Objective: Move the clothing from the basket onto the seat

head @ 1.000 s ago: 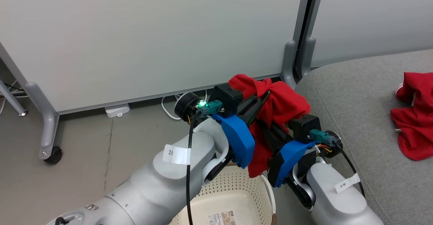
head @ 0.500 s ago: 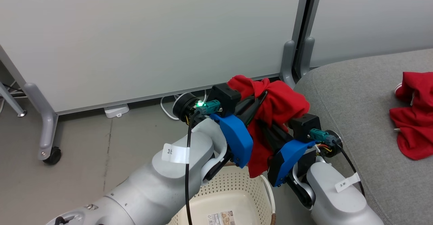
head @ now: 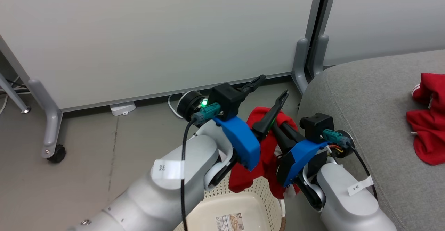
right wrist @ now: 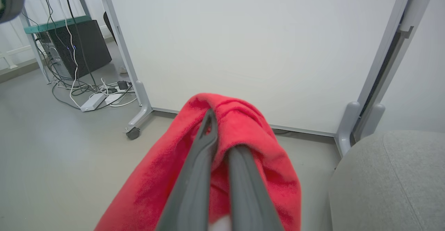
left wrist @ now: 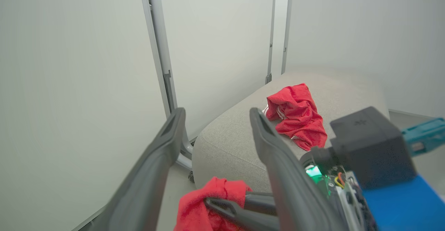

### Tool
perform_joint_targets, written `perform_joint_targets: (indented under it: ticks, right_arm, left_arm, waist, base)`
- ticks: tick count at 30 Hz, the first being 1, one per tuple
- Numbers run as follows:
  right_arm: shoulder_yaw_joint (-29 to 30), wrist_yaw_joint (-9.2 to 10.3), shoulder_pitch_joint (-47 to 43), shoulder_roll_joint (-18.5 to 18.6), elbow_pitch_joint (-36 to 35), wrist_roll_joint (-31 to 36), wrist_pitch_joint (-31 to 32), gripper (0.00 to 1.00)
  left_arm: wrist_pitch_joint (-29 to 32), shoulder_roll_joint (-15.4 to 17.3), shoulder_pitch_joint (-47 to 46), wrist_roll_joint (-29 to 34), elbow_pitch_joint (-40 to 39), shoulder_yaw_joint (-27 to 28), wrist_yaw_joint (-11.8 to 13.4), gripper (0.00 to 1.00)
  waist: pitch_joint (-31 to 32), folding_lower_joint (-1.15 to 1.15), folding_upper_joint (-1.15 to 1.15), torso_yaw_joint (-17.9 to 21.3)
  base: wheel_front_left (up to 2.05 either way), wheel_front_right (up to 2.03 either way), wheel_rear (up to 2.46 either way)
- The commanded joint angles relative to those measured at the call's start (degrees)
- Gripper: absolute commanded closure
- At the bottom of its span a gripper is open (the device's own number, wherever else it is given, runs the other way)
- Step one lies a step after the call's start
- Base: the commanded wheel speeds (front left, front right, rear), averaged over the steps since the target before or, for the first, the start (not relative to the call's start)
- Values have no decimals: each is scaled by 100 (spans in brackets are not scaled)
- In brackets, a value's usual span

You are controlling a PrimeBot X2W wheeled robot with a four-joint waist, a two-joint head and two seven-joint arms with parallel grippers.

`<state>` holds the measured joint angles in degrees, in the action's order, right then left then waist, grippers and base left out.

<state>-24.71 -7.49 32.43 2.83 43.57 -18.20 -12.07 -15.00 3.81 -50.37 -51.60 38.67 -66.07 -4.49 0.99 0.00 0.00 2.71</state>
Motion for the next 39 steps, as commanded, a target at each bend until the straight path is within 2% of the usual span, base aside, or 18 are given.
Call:
perform_joint_targets:
  ticks: [1,9,17,27,39]
  right_arm:
    - [42,-1,56,10,-68,41,-35,100]
    - [244,-1,-26,10,-384,149,-21,100]
    - [492,-1,-120,10,-688,326,61,100]
    - [701,-1,-255,10,-896,445,179,100]
    - [767,-1,-344,10,-1051,480,247,100]
  left_arm:
    - [-23,148,294,223,-183,235,52,0]
    - [-26,712,1812,1416,-1354,1669,207,0]
    - [-25,951,3126,2365,-2112,2997,192,0]
    - [-26,791,4073,3014,-2381,4102,-37,0]
    - [-26,473,4343,3405,-2316,4587,-264,0]
  waist:
    - [-46,0,0,-22]
    - [-269,0,0,-62]
    - [-484,0,0,-102]
    - [-546,0,0,-135]
    - [-516,0,0,13]
  base:
    - [0,0,0]
    - [0,0,0]
    - [0,0,0]
    - [0,0,0]
    - [0,0,0]
